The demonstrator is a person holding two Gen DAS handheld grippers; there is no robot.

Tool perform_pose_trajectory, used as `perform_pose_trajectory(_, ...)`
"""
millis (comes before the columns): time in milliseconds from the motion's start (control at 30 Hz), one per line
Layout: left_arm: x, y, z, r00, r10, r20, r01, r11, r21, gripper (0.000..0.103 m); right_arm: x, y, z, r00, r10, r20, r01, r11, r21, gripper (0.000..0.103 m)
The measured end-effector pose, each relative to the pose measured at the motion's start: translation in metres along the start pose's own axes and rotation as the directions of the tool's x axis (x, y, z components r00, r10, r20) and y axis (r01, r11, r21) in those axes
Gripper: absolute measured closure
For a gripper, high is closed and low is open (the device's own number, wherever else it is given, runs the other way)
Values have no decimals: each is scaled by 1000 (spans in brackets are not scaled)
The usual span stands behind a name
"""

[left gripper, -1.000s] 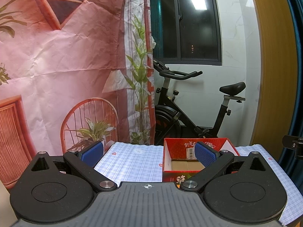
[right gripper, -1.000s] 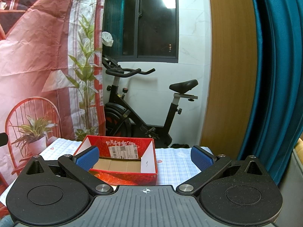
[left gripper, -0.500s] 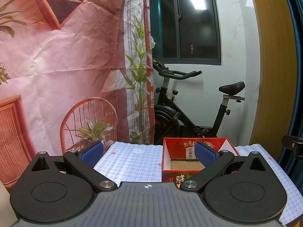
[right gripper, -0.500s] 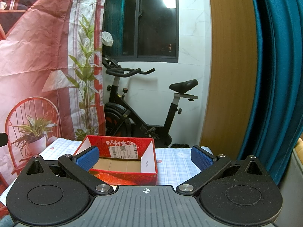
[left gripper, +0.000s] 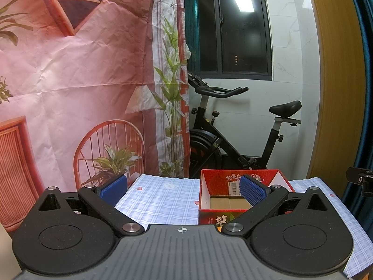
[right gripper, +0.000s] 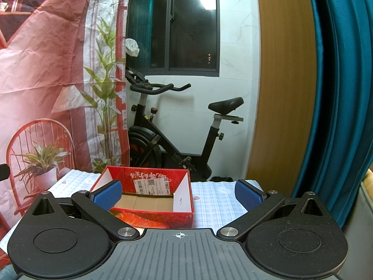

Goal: Organize soft objects

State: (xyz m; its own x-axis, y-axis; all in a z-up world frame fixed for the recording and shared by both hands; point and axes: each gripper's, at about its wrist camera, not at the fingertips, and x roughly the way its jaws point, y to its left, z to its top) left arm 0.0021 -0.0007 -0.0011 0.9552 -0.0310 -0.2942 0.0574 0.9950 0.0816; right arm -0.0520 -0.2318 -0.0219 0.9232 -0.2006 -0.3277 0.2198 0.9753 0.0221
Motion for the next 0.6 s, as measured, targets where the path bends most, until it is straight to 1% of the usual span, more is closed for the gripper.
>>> perform_pose_trajectory(367, 0, -1, -2, 1000, -5, -5, 5, 1000, -6, 0, 2, -1, 1, 1000, 1, 0, -1, 1000, -1, 0)
perform_pose_trajectory(500, 3, -1, -6, 1000, -10, -15, 9, 1000, -20, 0, 1, -2, -3, 1000, 18, -7, -18, 1000, 10, 0)
perform_pose_trajectory(600, 10, 2, -14, 999, -22, -31, 21, 999, -33, 0, 7, -4, -13, 999, 51, -7, -51, 998, 45, 0)
